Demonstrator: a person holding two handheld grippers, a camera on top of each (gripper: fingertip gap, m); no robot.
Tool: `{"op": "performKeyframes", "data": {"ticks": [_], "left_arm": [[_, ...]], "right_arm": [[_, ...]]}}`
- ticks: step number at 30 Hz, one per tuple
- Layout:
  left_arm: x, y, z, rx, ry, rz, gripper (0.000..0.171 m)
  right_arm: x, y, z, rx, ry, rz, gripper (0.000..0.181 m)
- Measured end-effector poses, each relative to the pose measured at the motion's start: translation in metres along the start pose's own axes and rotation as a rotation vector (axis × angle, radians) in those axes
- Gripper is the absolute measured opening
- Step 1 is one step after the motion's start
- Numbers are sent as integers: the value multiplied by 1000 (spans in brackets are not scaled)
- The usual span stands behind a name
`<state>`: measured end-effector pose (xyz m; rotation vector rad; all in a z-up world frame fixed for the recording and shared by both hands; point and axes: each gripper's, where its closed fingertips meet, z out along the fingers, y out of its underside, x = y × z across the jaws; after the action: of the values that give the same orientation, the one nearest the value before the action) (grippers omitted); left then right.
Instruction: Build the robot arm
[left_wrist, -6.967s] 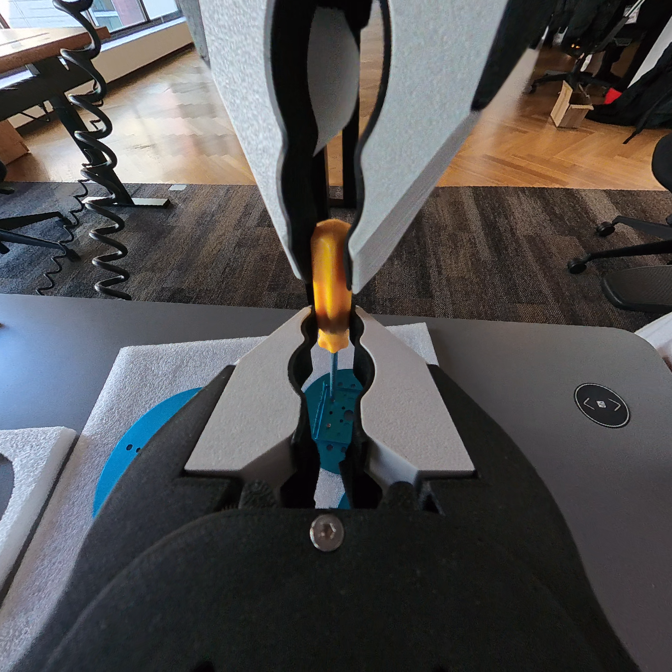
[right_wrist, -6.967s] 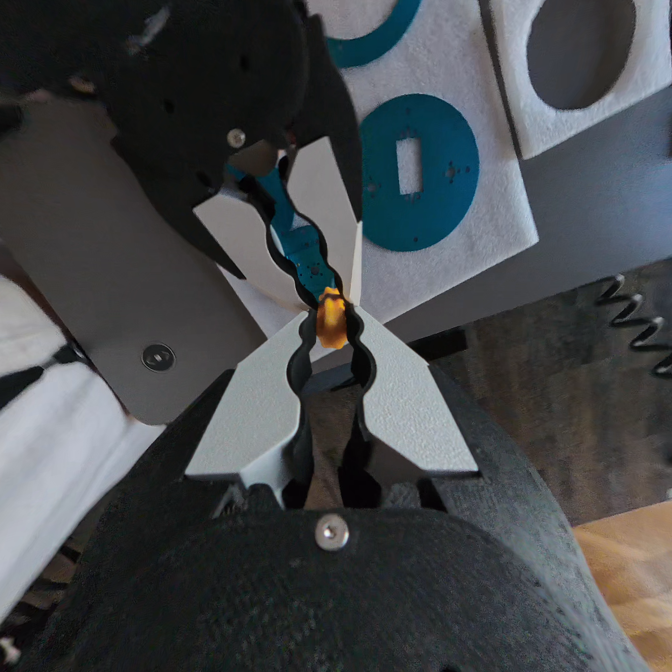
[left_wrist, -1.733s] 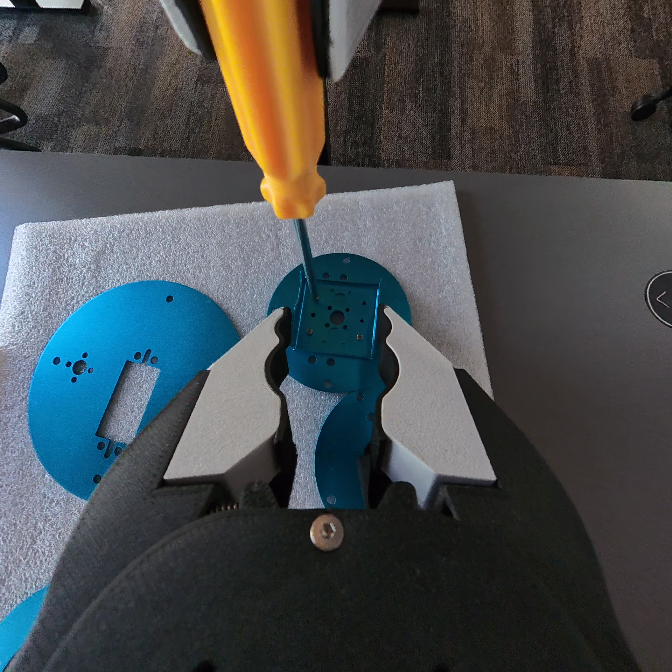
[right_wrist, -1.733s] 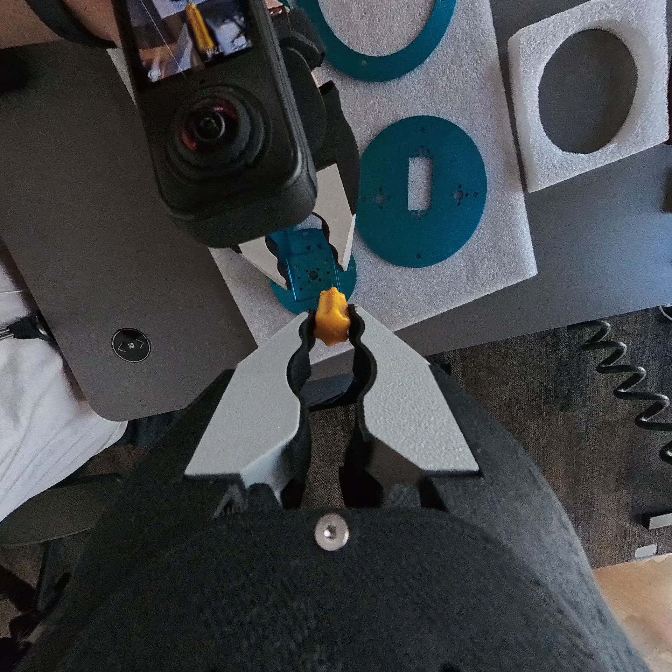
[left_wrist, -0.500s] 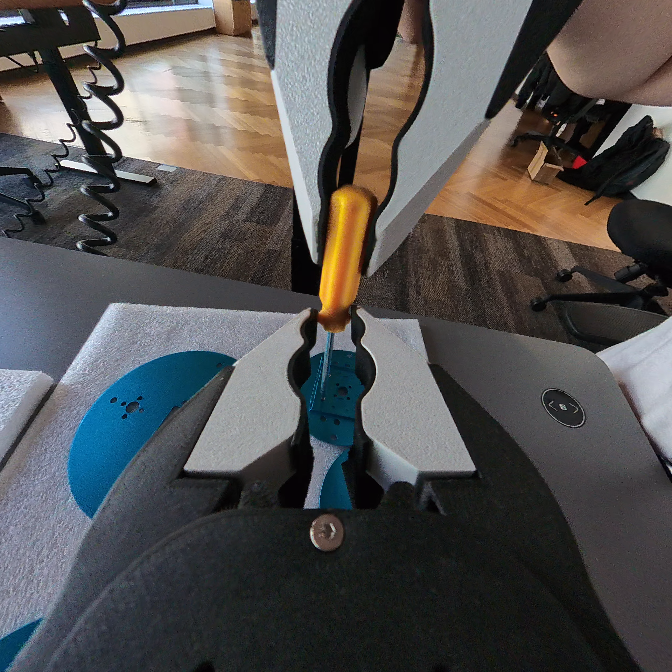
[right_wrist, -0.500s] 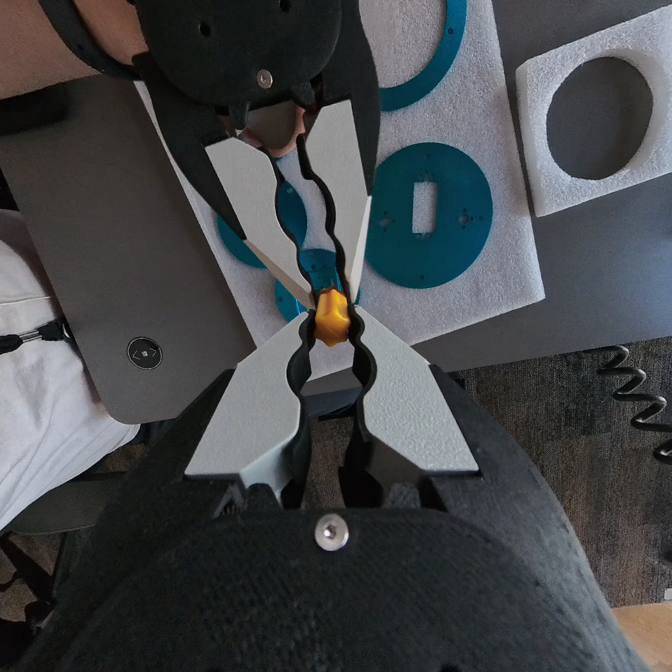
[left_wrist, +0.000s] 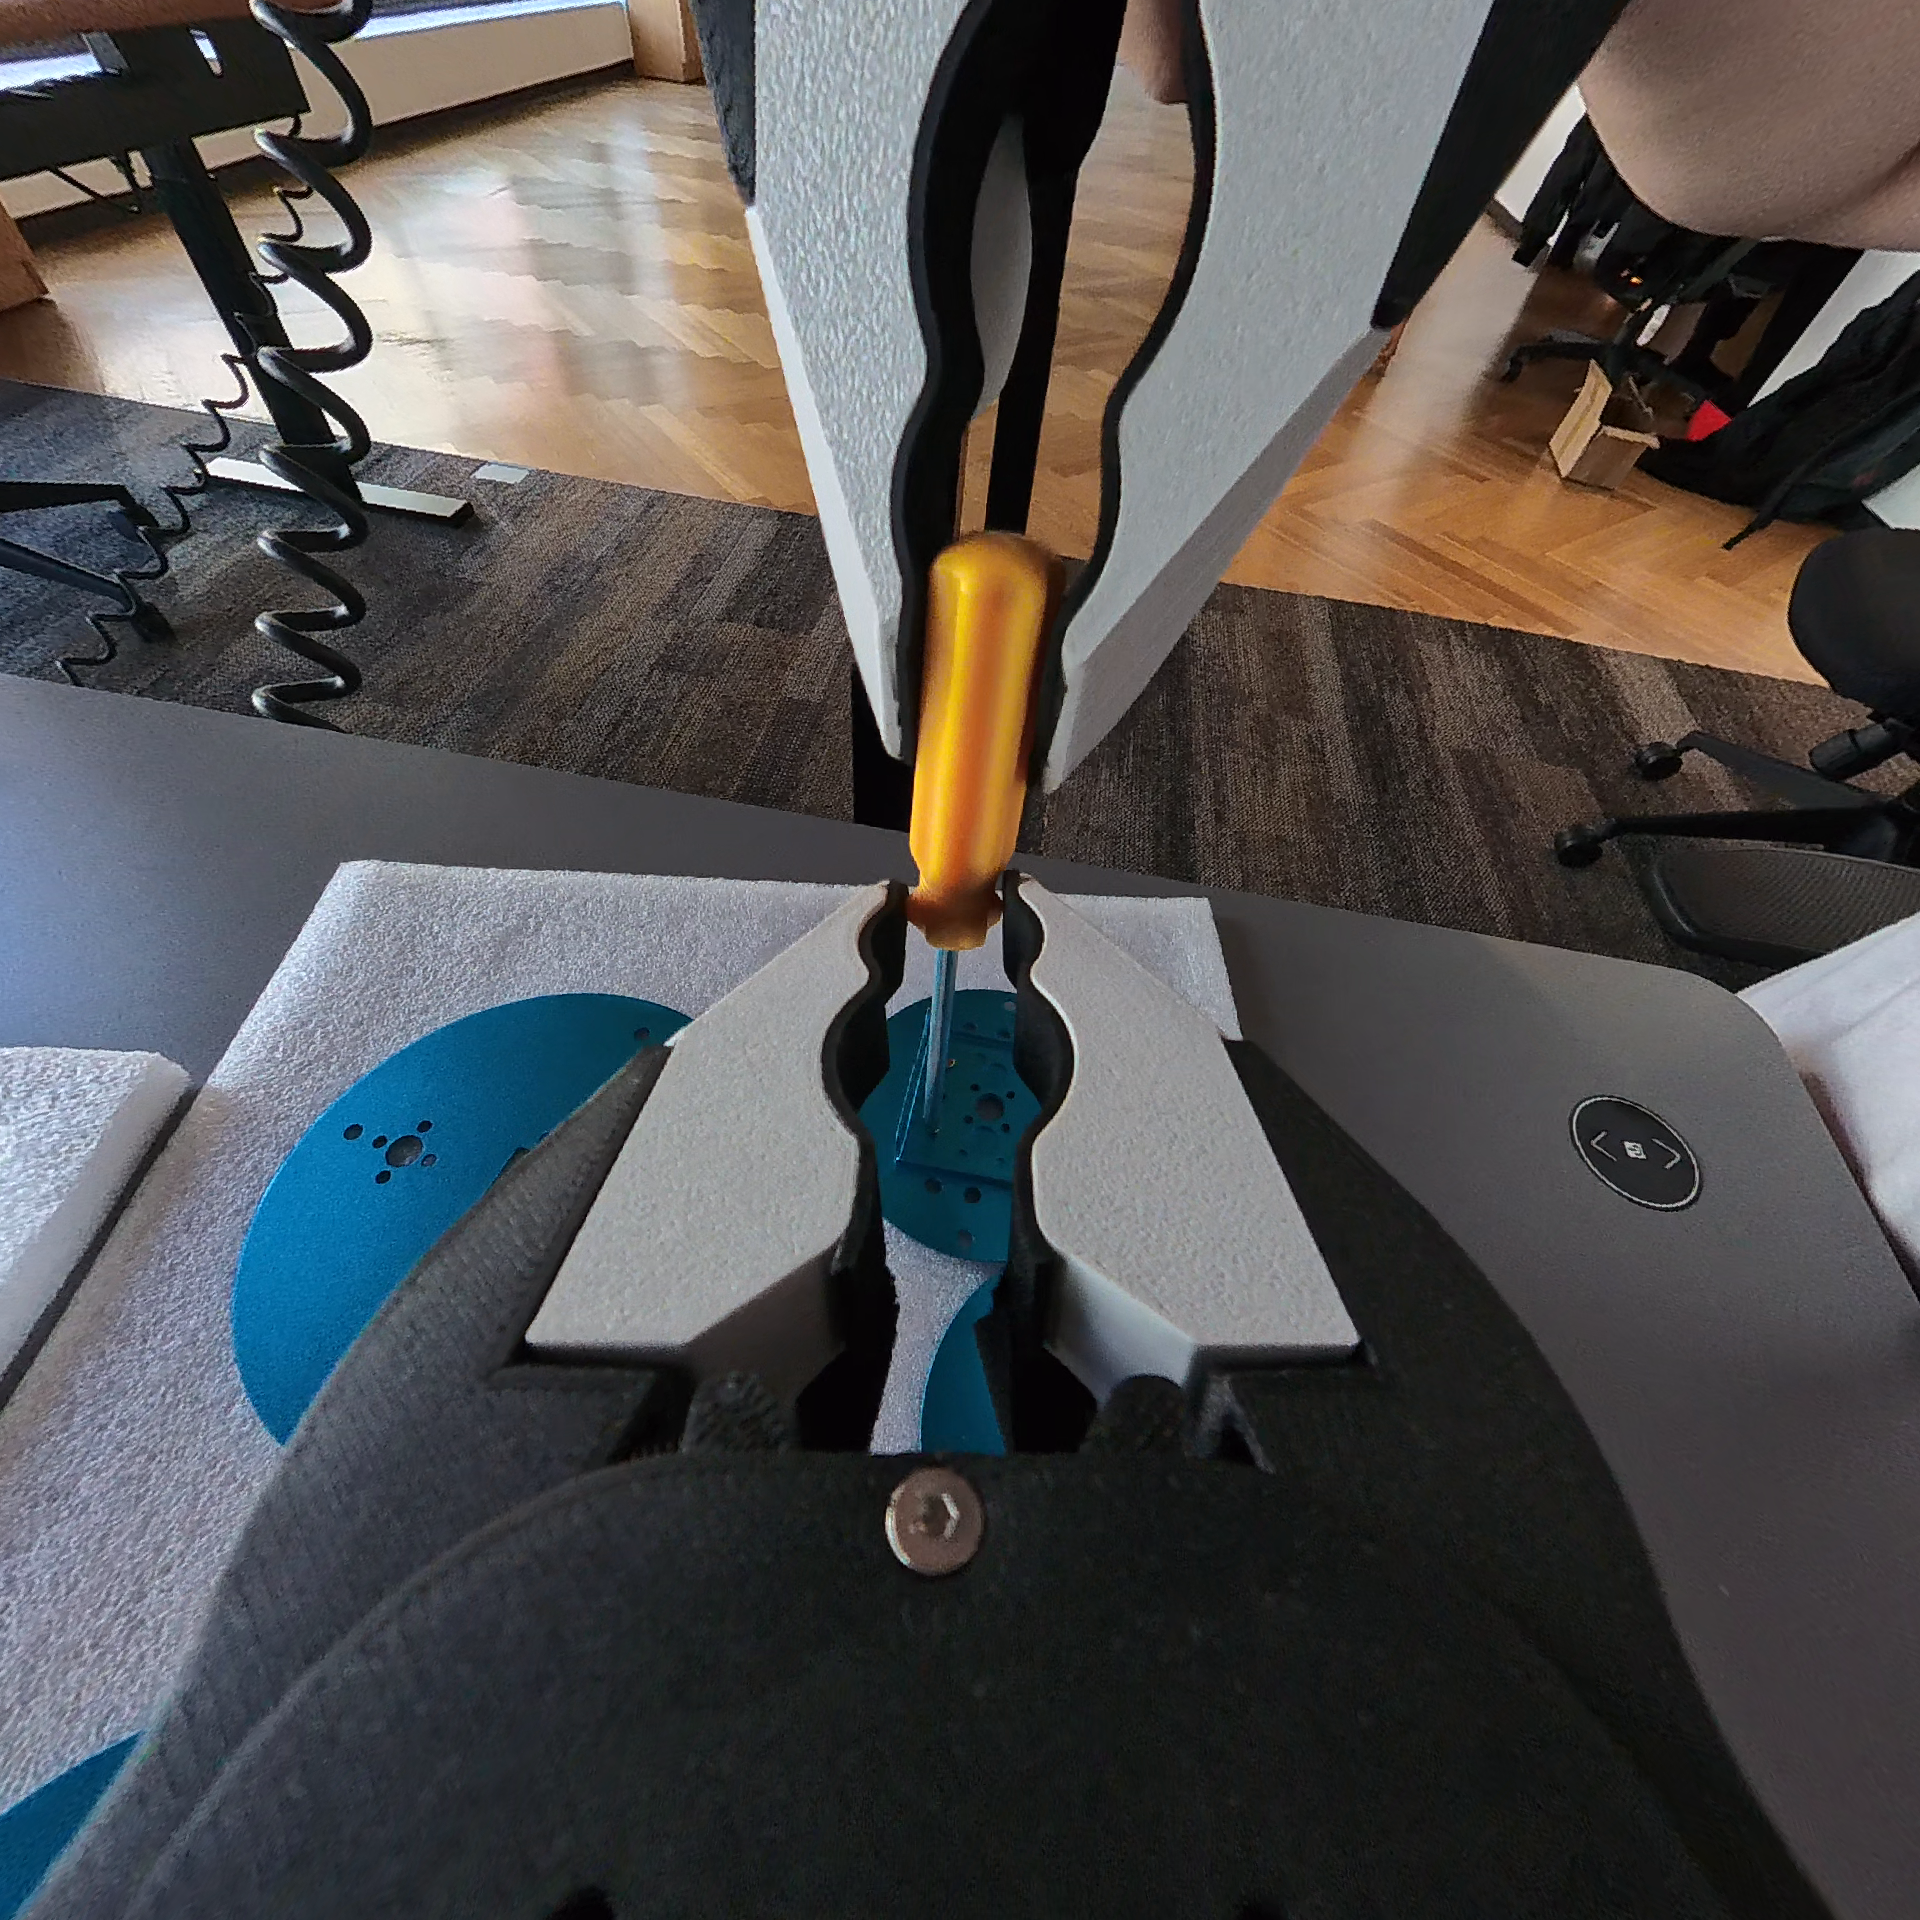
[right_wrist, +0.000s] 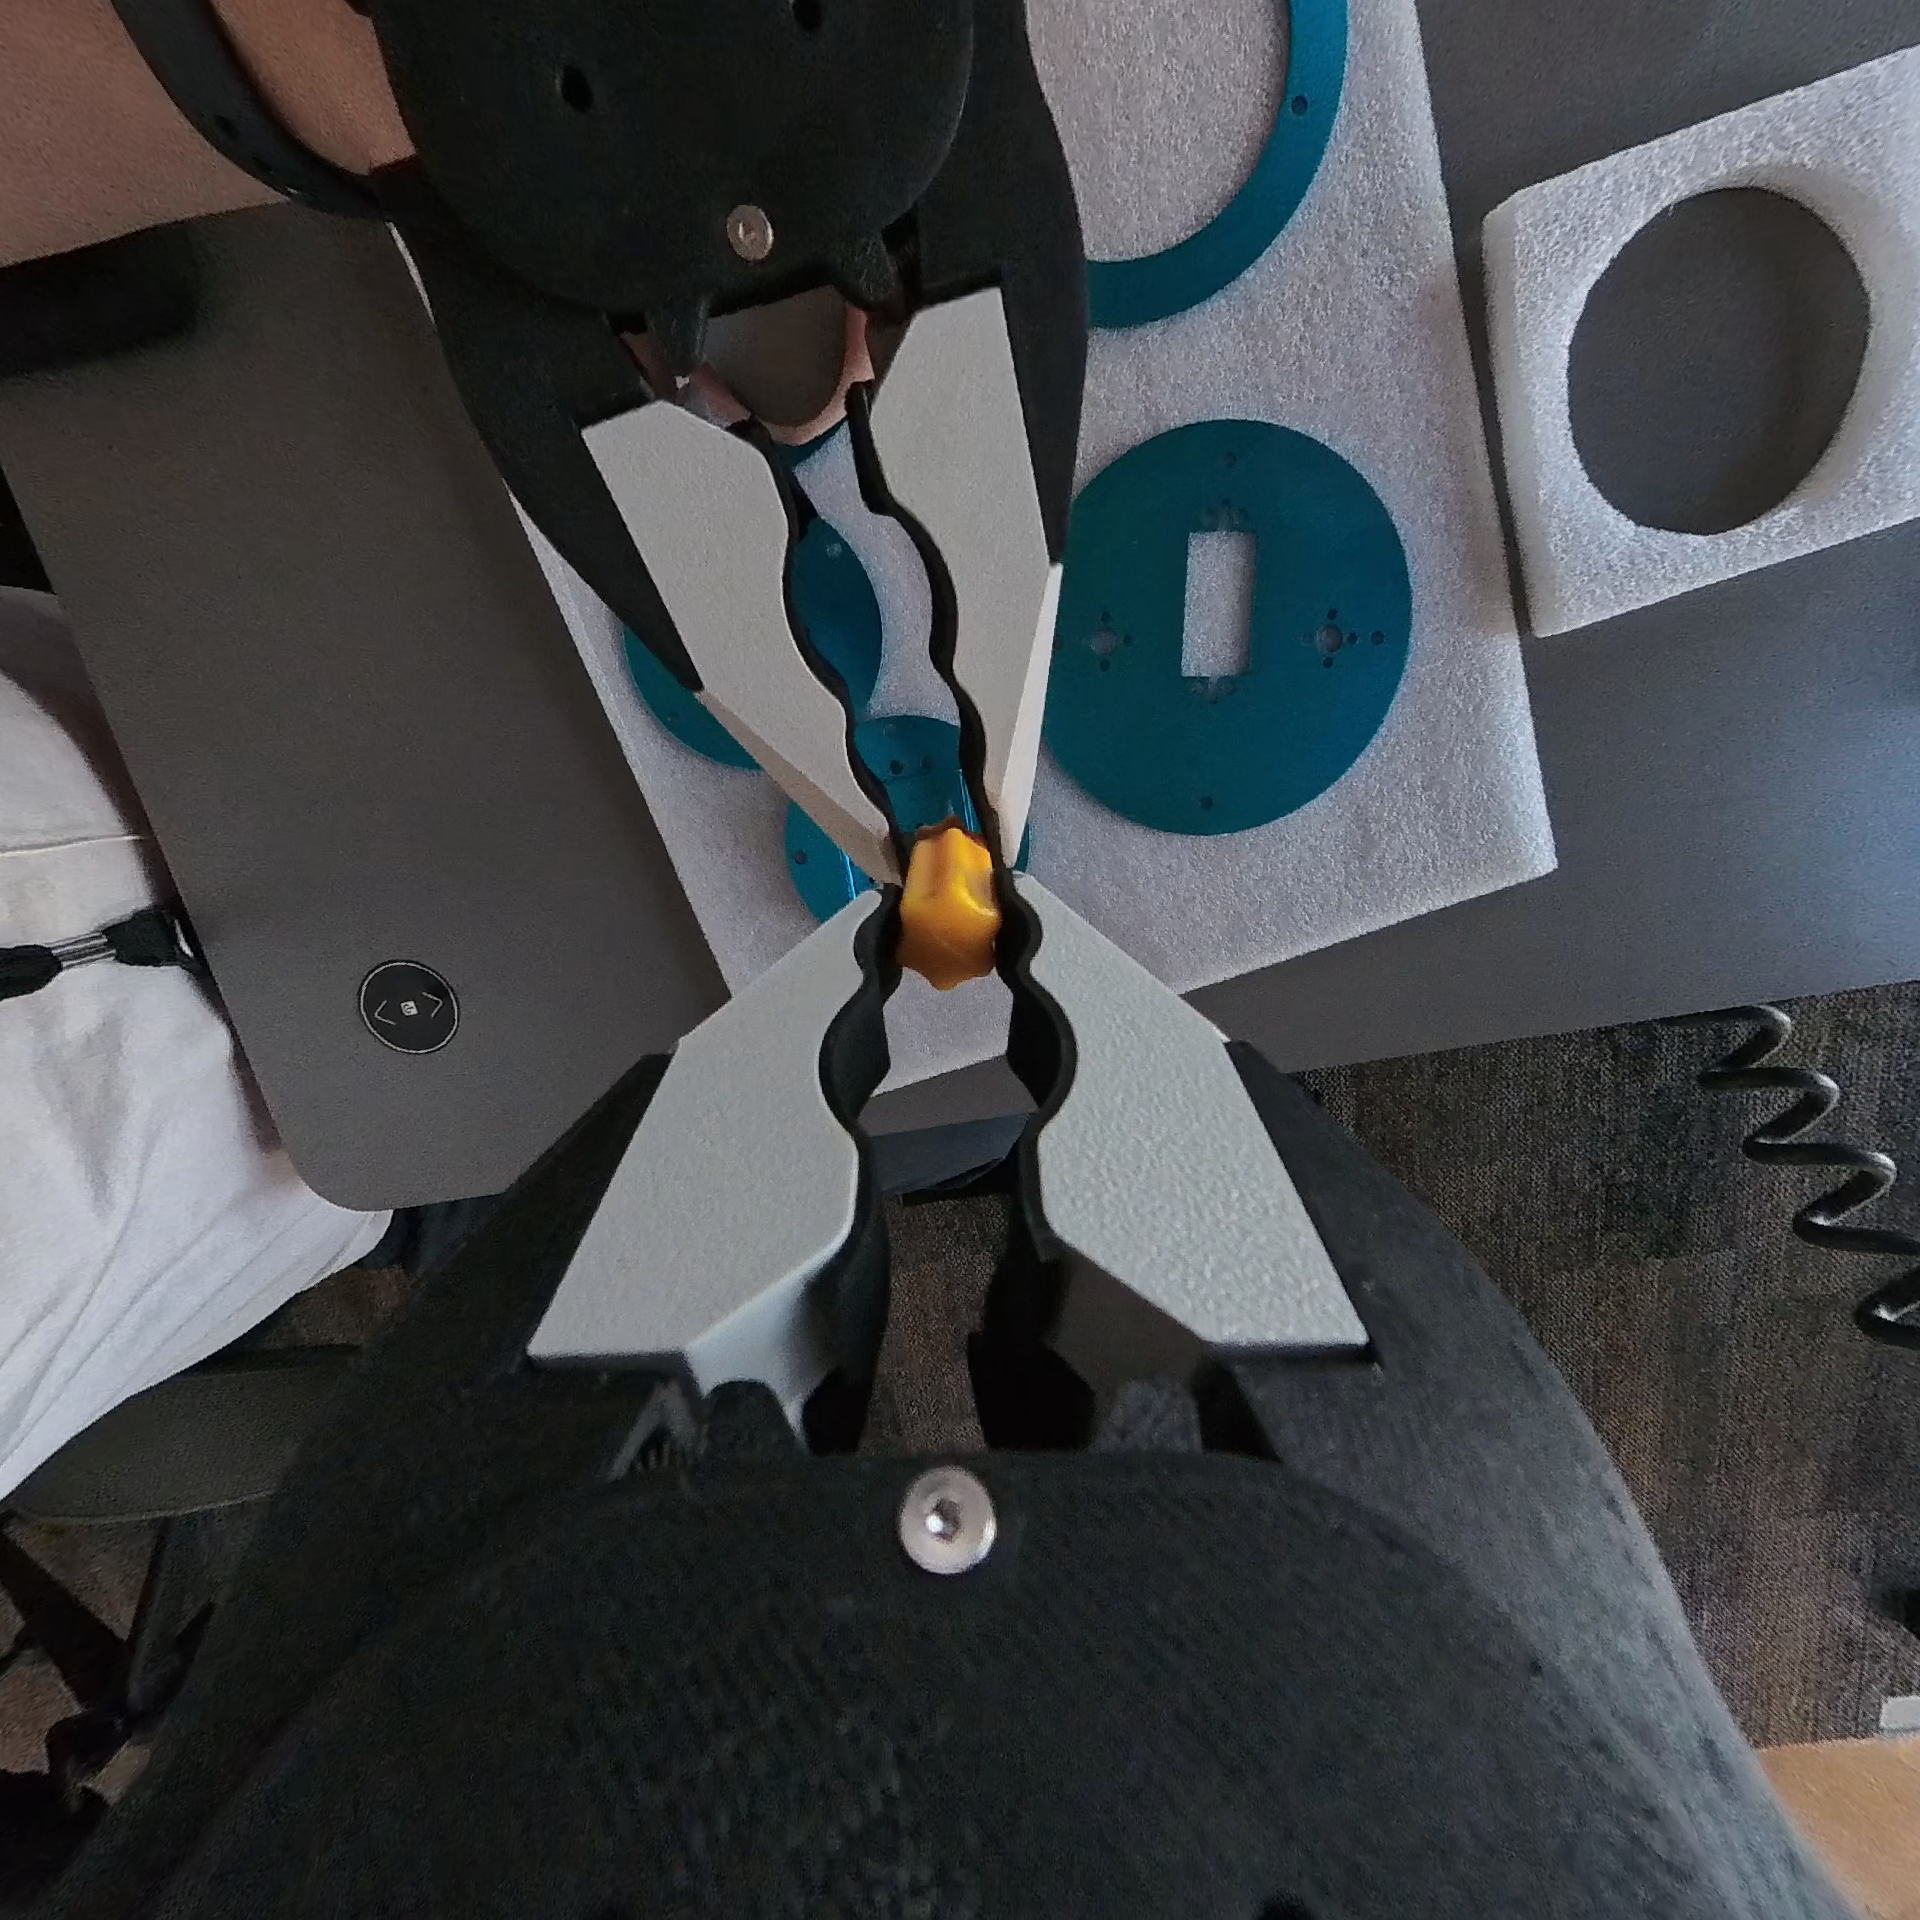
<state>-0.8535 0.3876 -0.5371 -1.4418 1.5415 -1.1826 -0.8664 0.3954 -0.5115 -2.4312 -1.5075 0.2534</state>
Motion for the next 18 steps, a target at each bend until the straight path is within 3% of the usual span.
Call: {"op": "performKeyframes", "data": {"ticks": [18], "left_arm": [[2, 2, 2, -10, 3, 9, 16]], "right_arm": [[-2, 2, 1, -14, 7, -28, 18]]}}
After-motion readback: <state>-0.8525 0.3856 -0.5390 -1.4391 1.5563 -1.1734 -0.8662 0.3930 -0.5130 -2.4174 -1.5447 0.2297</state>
